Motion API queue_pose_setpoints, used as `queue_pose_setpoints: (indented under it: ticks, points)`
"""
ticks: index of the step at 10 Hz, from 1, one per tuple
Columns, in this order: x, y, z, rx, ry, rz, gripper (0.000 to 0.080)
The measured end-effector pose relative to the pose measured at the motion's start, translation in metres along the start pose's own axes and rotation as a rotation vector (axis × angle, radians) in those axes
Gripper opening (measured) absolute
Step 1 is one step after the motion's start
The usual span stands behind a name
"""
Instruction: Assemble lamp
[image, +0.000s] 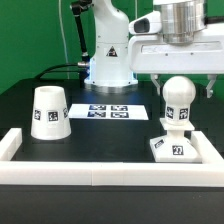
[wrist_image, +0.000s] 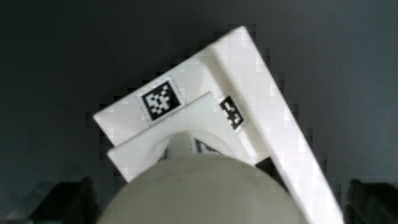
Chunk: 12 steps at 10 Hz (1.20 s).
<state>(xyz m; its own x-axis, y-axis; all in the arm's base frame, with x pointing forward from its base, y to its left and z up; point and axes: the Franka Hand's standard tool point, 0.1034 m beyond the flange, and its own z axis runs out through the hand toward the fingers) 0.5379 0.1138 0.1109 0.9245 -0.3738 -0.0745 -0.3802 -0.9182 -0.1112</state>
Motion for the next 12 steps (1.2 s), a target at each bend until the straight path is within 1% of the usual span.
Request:
queue_pose_setpoints:
  ticks: [2, 4, 9, 11, 12]
  points:
    - [0.0017, 0.0022, -0.0005, -0.009, 0.004, -0.245, 0.0698]
    - [0.0078, 0.0038, -0.0010, -0.012, 0.009, -0.519, 0.0698]
    - [0.0103, 0.0060, -0.0013, -0.018, 0.008, -0.872, 0.0698]
    - [0.0106, 0.0000, -0.0035, -0.031, 0.023, -1.087, 0.0698]
    - [0.0089, -0.0025, -0.0030, -0.032, 0.020, -1.178, 0.0698]
